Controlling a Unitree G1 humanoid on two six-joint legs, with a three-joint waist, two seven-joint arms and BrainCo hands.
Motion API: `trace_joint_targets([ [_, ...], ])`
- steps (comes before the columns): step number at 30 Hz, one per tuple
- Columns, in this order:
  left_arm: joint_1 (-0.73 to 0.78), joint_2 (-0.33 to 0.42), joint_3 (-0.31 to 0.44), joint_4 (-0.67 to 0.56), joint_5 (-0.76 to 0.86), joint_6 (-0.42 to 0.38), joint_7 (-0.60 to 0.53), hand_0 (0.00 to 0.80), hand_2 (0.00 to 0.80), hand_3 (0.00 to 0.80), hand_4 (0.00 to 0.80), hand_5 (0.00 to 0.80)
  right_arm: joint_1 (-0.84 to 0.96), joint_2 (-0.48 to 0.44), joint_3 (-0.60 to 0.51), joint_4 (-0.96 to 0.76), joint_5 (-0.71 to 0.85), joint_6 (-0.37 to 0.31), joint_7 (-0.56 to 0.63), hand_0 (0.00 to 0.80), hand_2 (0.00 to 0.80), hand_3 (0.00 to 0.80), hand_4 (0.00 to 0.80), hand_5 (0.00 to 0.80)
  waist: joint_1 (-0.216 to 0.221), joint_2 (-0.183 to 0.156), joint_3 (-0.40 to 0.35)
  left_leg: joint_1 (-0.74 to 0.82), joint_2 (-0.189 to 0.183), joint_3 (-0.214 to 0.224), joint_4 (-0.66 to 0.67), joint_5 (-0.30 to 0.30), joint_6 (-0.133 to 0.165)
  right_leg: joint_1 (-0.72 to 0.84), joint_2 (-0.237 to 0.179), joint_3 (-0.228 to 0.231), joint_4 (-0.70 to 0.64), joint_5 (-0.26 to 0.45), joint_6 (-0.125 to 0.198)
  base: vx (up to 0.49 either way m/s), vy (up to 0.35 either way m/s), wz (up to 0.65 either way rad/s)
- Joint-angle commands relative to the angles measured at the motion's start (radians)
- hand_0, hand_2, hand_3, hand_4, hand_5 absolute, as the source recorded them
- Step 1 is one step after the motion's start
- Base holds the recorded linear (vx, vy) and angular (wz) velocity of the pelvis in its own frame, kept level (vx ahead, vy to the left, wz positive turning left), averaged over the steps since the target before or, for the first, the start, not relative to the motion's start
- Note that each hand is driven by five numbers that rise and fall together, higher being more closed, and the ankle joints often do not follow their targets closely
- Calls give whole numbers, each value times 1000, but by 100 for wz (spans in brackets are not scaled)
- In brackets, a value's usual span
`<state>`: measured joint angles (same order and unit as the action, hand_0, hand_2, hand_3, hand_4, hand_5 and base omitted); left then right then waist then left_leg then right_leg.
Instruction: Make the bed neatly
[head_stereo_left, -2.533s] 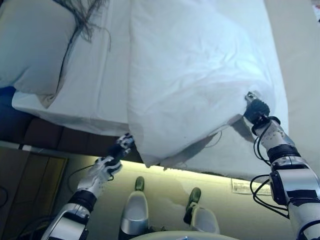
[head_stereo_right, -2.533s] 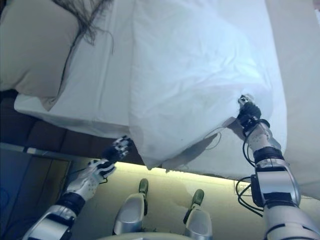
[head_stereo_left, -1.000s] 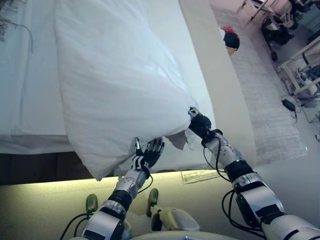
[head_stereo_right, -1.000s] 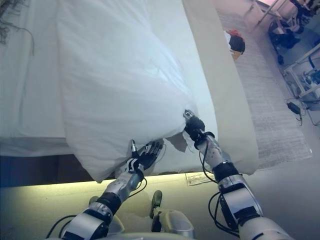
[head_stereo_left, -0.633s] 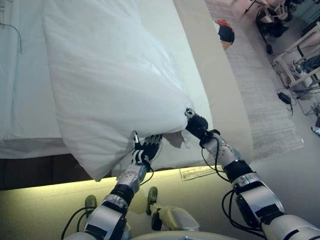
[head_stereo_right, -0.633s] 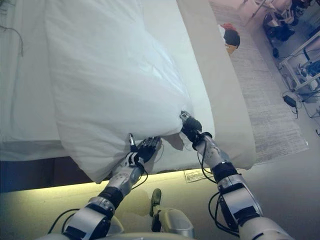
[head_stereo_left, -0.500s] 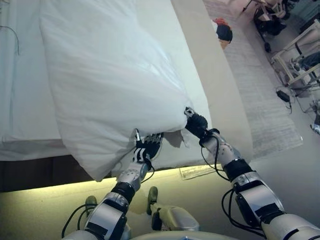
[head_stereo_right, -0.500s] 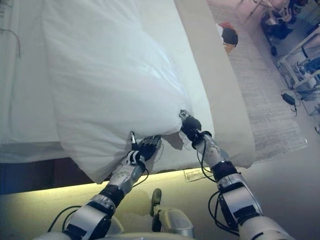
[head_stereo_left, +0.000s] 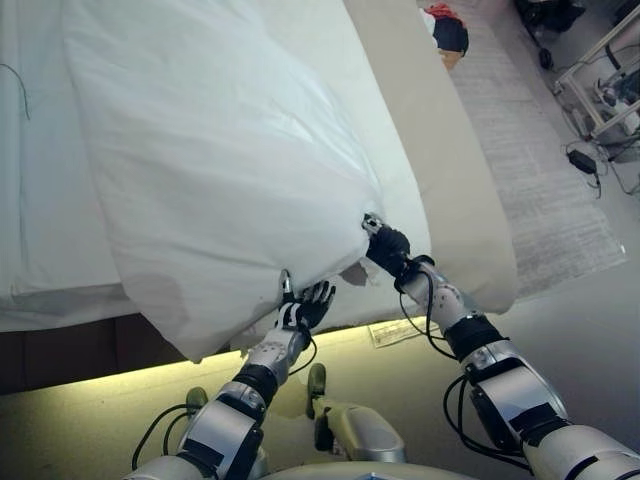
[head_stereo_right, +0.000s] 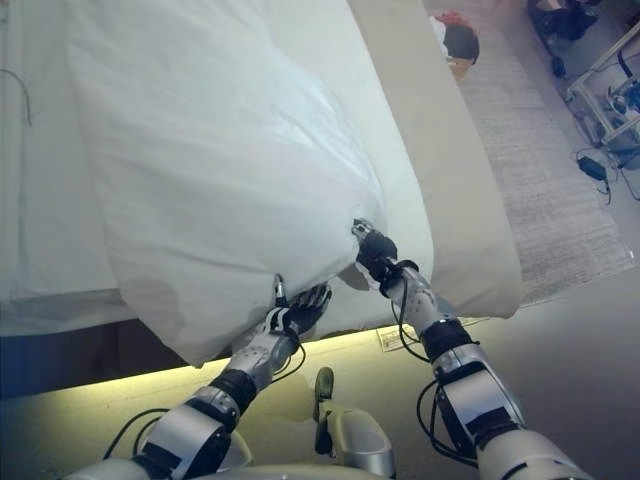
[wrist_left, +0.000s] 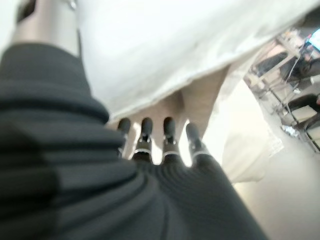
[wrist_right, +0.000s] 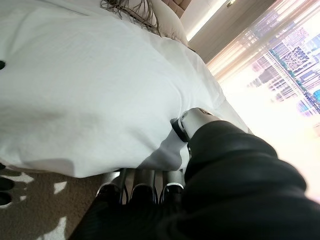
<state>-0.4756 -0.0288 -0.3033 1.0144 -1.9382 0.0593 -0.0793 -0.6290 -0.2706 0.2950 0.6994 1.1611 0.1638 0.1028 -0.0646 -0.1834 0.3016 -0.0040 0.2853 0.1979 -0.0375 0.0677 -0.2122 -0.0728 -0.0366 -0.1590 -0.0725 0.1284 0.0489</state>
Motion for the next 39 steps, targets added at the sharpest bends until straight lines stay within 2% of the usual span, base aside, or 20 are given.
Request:
trace_joint_targets([
  [1,-86,-101,-76,73,-10,56,-16,0,0,0,0,0,-116,-75,-21,-124,56,-71,15,800,800,800,800,800,-21,-21,16,-57,75,-32,-7,64,2,-5,-87,-3,79,-36,81,0,0,0],
  [5,-91,-100,-80,73,-21,85,-57,0,0,0,0,0,-127,-87,-21,-111,60,-68,26,800,800,800,800,800,-23,-17,24,-58,73,-31,-6,64,1,-9,-92,-4,82,-36,81,0,0,0],
  [13,-92,-98,-87,41,-34,73,-87,0,0,0,0,0,-136,-97,-27,-105,57,-59,27,800,800,800,800,800,-22,-5,27,-57,66,-37,-10,65,2,-14,-99,-3,86,-36,83,0,0,0],
  [23,-104,-108,-107,55,-13,113,-1,0,0,0,0,0,-137,-86,-21,-109,55,-60,28,800,800,800,800,800,-22,-4,29,-54,65,-40,-17,66,5,-13,-100,-6,84,-34,84,0,0,0],
  [31,-110,-103,-106,59,-23,83,-52,0,0,0,0,0,-148,-87,-11,-118,58,-60,18,800,800,800,800,800,-28,-11,33,-51,69,-32,-20,68,3,-15,-96,-1,80,-30,86,0,0,0],
  [39,-169,-69,-29,55,6,-13,-135,0,0,0,0,0,-162,-99,-15,-74,52,-40,44,800,800,800,800,800,-42,3,25,-44,69,-24,-19,69,0,-15,-98,8,83,-37,87,1,12,-1],
])
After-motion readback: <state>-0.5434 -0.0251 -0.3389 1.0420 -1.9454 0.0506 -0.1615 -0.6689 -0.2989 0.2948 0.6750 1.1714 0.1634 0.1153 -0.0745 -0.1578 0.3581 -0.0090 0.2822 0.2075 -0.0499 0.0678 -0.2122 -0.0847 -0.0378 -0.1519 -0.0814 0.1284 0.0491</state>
